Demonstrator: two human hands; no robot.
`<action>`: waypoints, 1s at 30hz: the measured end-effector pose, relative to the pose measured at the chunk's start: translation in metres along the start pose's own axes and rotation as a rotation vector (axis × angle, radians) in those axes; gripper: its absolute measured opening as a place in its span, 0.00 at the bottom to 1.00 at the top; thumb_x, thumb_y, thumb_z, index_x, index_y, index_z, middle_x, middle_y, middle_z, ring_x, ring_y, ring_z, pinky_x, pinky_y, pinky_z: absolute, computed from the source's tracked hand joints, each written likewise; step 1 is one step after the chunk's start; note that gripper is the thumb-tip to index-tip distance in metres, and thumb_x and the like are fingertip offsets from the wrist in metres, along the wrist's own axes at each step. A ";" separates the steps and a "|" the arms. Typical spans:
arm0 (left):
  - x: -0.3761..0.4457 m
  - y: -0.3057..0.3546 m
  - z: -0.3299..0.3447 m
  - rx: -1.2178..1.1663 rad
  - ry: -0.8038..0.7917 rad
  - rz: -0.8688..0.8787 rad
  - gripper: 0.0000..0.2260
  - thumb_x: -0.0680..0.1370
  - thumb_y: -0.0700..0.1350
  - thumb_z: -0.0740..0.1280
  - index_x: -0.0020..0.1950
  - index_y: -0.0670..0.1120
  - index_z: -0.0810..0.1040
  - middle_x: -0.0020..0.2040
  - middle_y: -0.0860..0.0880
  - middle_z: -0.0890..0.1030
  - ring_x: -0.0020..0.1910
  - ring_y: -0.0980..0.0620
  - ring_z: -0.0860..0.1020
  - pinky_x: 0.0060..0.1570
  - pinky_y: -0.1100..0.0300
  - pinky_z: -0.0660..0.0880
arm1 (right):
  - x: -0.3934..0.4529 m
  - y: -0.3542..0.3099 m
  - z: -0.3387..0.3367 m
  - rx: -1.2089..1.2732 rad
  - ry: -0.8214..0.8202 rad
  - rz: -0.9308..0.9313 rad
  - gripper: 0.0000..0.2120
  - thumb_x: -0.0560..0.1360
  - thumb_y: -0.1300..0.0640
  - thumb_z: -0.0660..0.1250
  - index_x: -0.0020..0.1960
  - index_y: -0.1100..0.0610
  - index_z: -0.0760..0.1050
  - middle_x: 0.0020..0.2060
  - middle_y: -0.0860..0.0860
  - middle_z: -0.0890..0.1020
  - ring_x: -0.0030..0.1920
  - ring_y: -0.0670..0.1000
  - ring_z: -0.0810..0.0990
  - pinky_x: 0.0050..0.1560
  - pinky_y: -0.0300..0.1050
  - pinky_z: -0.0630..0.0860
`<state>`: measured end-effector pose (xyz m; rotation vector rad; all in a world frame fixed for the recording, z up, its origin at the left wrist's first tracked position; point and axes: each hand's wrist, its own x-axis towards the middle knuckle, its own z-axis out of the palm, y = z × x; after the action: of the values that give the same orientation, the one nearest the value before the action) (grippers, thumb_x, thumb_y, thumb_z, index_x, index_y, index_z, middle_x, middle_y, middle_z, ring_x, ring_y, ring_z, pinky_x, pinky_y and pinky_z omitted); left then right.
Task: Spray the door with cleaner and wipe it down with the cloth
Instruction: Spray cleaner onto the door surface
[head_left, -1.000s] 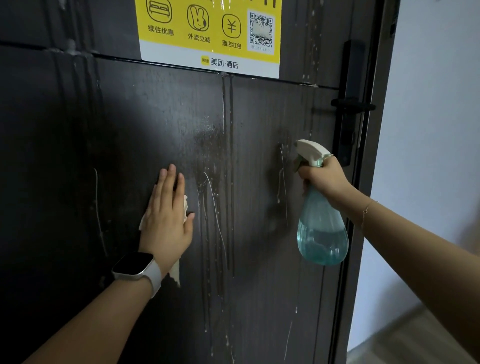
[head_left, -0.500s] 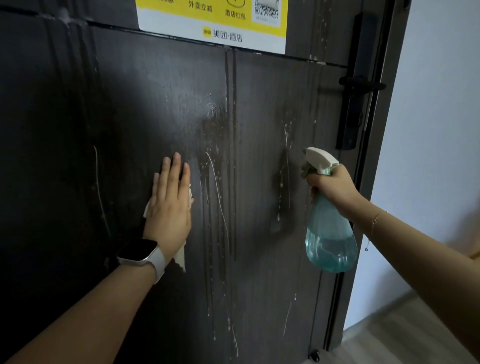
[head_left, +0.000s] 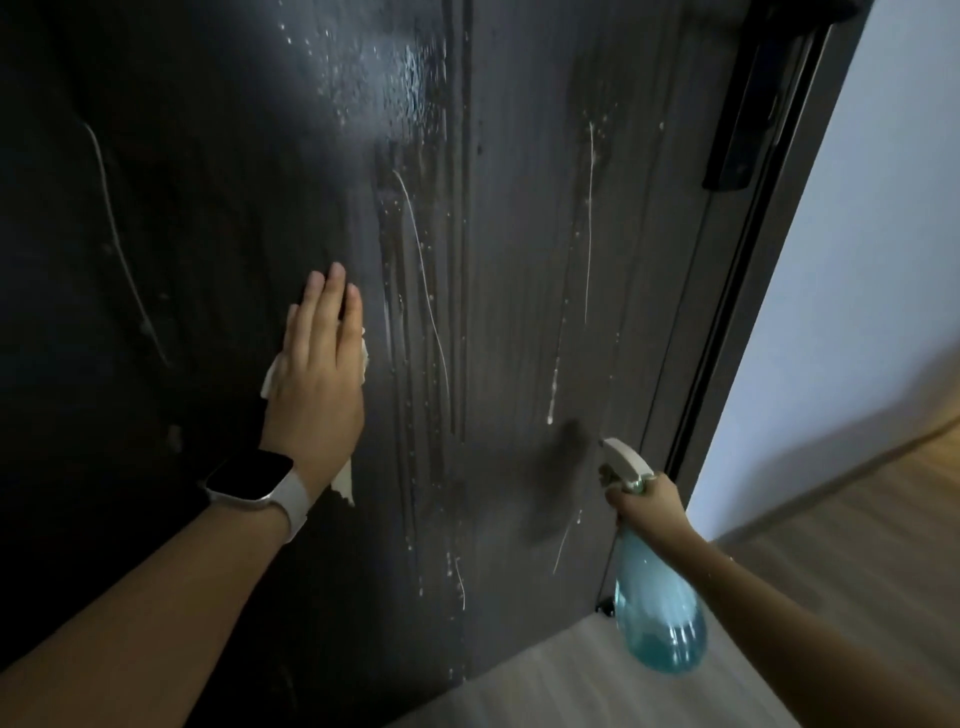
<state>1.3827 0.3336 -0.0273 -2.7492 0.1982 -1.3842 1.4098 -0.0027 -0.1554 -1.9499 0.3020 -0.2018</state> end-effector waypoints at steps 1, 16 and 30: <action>0.000 0.000 0.000 0.008 0.005 -0.003 0.35 0.75 0.34 0.68 0.78 0.36 0.54 0.79 0.38 0.51 0.78 0.40 0.49 0.76 0.45 0.50 | -0.001 0.010 0.005 -0.006 0.000 0.020 0.05 0.72 0.69 0.65 0.47 0.64 0.77 0.29 0.58 0.76 0.26 0.53 0.74 0.26 0.42 0.73; 0.002 0.001 0.004 0.005 0.077 0.007 0.34 0.77 0.32 0.66 0.78 0.36 0.52 0.80 0.39 0.49 0.79 0.42 0.46 0.77 0.50 0.43 | -0.006 0.032 0.014 -0.012 -0.014 0.033 0.10 0.73 0.69 0.65 0.54 0.63 0.75 0.36 0.59 0.79 0.30 0.54 0.76 0.26 0.41 0.75; 0.001 0.002 -0.001 0.014 -0.017 -0.024 0.34 0.77 0.35 0.66 0.79 0.37 0.51 0.80 0.40 0.48 0.79 0.43 0.46 0.76 0.50 0.44 | -0.011 0.044 0.012 -0.082 -0.033 0.048 0.09 0.72 0.68 0.67 0.52 0.65 0.77 0.32 0.57 0.78 0.29 0.54 0.76 0.33 0.50 0.77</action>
<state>1.3825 0.3311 -0.0261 -2.7604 0.1548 -1.3619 1.3977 -0.0050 -0.2001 -2.0222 0.3396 -0.1272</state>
